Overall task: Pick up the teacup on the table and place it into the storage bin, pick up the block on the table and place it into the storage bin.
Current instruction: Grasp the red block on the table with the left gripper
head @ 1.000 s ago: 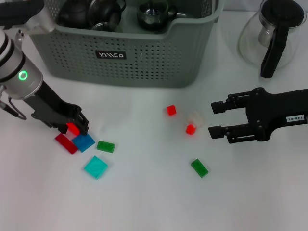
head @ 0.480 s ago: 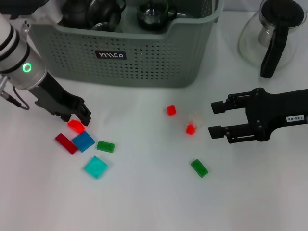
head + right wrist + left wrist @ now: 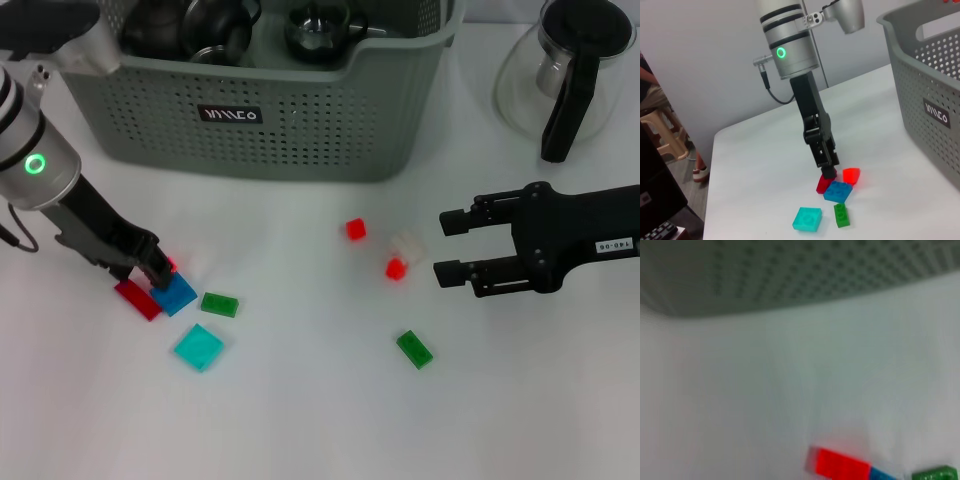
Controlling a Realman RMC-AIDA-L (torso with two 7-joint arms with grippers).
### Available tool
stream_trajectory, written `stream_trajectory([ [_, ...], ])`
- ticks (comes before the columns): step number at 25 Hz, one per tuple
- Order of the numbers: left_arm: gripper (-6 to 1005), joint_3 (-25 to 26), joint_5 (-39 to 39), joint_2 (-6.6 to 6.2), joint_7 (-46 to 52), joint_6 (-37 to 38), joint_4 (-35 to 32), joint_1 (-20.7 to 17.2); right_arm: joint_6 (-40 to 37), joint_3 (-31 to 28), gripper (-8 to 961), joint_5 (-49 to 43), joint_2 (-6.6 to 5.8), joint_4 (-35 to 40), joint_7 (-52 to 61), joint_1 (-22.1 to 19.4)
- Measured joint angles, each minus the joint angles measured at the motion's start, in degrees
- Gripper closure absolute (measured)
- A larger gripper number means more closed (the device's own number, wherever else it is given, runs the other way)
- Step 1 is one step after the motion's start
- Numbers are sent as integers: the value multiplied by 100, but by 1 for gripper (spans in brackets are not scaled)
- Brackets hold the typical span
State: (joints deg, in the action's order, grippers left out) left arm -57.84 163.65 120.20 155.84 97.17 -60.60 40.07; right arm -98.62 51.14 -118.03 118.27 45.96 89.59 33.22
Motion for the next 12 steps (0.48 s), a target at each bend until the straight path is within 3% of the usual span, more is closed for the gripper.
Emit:
stream_trajectory([
  [12, 462, 4, -37, 52, -79, -58, 406, 185, 7, 1, 240, 0, 12, 0, 18, 6],
])
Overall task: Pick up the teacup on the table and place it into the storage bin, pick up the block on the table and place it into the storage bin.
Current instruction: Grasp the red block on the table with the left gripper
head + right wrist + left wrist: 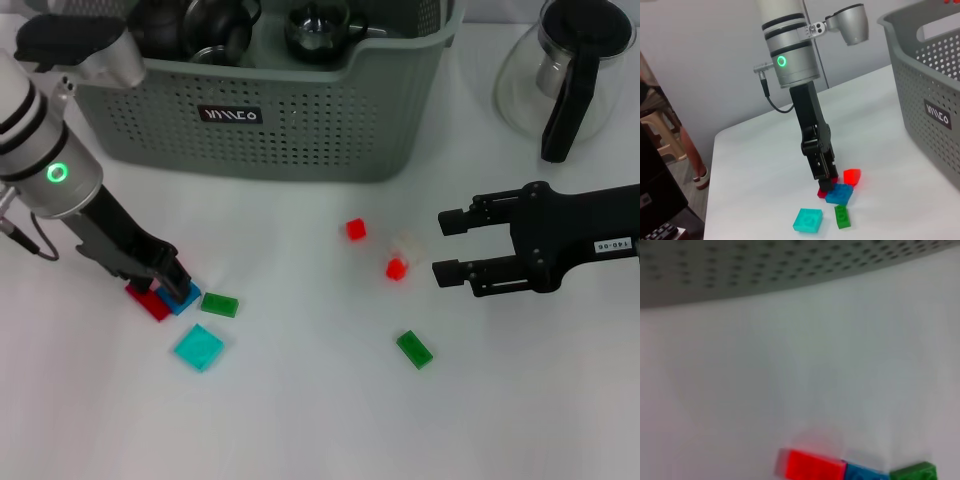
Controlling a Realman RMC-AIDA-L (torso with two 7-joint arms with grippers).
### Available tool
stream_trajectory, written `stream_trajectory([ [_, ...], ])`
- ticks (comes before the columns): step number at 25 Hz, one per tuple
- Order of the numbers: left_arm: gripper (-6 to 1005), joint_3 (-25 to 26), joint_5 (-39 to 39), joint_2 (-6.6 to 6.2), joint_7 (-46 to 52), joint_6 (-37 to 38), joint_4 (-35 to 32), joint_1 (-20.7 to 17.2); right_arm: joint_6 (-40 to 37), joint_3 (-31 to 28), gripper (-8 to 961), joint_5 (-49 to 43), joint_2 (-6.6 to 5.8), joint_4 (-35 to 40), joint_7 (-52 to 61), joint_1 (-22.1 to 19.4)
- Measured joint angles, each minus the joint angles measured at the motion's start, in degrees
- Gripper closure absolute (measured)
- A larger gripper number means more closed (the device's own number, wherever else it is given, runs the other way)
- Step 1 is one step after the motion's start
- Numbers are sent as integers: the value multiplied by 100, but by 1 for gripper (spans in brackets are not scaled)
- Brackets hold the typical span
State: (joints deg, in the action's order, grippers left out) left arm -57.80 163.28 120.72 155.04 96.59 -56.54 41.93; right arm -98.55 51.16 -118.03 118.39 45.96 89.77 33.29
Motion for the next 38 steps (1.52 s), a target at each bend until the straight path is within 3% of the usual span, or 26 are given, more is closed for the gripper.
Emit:
stream_trajectory([
  [11, 462, -2, 12, -5, -58, -540, 460, 382, -6, 0, 239, 0, 3, 0, -21, -13],
  [23, 461, 64, -269, 25, -314, 28, -798, -6, -6, 0, 240, 20, 0, 0, -16, -21],
  [25, 461, 40, -276, 52, -697, -117, -820, -75, -4, 0, 240, 22, 0, 0, -29, -9],
  [32, 460, -21, -255, 344, -2966, -878, -1137, -556, -3, 0, 240, 27, 2, 0, -46, 25],
  [38, 460, -25, -363, 327, -3598, -1098, -1246, -710, 32, 0, 240, 27, 24, 0, -48, 13],
])
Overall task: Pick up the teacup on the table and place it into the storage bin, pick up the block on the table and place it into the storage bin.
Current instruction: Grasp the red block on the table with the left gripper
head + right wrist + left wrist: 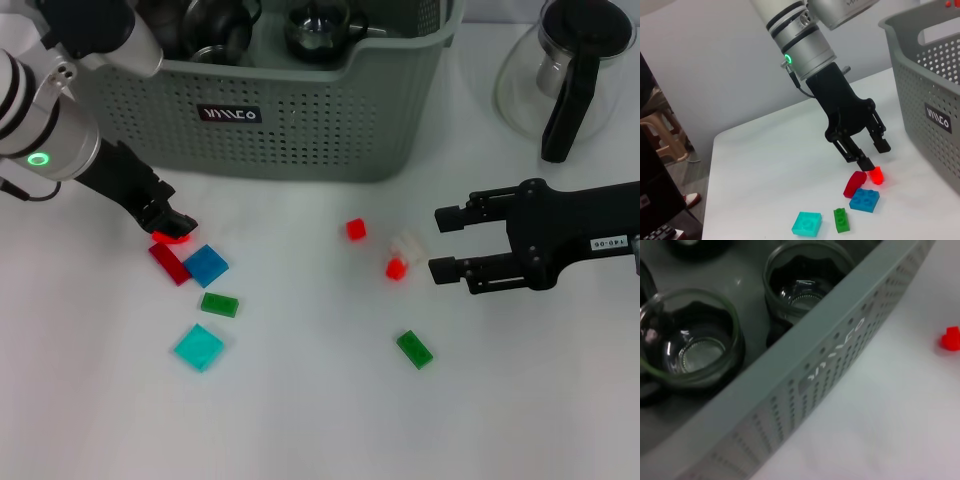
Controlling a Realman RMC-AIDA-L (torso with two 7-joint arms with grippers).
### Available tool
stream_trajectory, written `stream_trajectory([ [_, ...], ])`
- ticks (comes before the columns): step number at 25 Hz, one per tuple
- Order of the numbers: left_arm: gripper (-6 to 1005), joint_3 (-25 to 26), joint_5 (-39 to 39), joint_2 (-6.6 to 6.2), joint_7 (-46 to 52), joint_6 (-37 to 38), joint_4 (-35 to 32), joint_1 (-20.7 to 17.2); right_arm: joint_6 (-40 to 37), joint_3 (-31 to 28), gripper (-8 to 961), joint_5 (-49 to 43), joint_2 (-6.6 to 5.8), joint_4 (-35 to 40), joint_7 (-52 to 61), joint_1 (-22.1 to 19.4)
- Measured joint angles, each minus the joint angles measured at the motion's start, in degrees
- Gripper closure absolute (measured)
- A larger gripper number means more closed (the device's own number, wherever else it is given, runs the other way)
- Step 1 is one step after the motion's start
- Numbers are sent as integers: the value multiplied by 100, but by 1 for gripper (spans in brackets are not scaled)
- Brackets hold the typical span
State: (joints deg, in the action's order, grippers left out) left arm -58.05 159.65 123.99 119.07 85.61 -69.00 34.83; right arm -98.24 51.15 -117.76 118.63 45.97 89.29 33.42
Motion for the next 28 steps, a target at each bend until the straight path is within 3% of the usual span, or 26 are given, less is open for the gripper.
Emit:
stream_trajectory([
  [22, 466, -267, 84, -2, -443, -530, 572, -43, 16, -79, 240, 8, 2, -53, 6, -28],
  [28, 547, -269, 162, 15, -380, -306, 461, -65, 16, -86, 239, 8, 2, -53, 25, 0],
])
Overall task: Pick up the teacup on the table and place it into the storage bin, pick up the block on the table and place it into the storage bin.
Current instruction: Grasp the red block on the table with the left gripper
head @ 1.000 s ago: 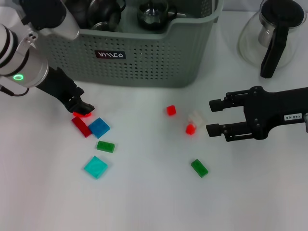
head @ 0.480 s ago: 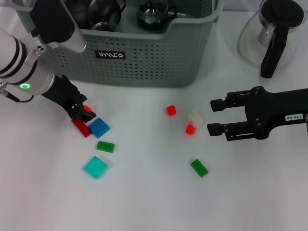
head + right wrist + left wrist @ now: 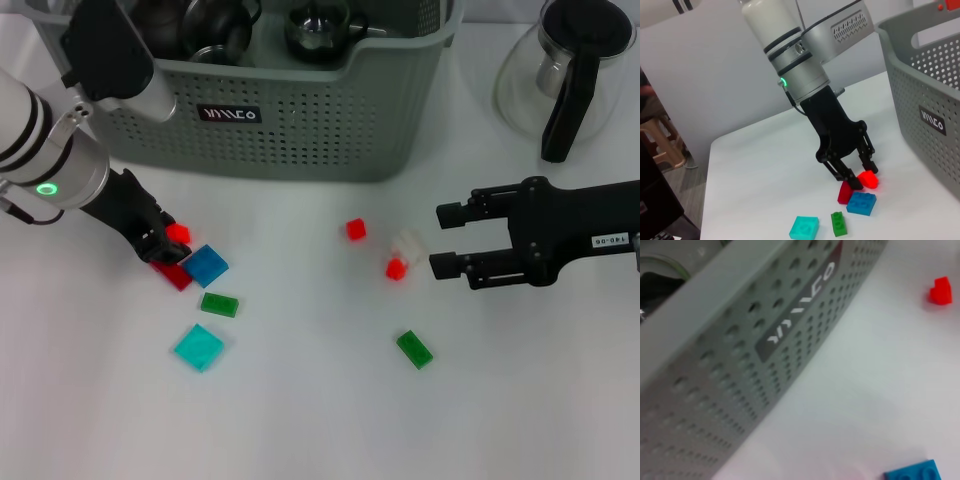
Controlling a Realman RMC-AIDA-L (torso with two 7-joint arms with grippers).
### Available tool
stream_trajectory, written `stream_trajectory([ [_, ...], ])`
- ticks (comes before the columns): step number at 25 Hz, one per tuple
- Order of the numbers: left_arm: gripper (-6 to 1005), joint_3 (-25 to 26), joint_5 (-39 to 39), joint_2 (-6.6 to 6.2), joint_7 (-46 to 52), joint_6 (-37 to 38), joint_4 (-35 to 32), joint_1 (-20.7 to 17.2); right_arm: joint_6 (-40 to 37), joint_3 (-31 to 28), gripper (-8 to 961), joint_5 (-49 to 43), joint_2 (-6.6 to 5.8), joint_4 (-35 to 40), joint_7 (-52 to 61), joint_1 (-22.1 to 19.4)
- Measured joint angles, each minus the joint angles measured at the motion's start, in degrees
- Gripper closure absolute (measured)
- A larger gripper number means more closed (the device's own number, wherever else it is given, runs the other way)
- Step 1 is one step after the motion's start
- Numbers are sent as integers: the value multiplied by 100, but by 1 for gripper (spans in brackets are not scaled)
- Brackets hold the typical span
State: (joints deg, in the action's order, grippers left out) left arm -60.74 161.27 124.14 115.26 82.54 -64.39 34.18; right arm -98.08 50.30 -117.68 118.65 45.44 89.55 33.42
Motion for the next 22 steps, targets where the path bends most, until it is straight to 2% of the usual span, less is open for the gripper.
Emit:
stream_trajectory([
  [9, 602, -10, 19, 16, 75, -253, 103, 8, -1, -2, 239, 0, 3, 0, 18, 32],
  [22, 669, -78, 171, -11, 336, -252, 146, 41, -1, -3, 239, 0, 9, 0, 3, 20],
])
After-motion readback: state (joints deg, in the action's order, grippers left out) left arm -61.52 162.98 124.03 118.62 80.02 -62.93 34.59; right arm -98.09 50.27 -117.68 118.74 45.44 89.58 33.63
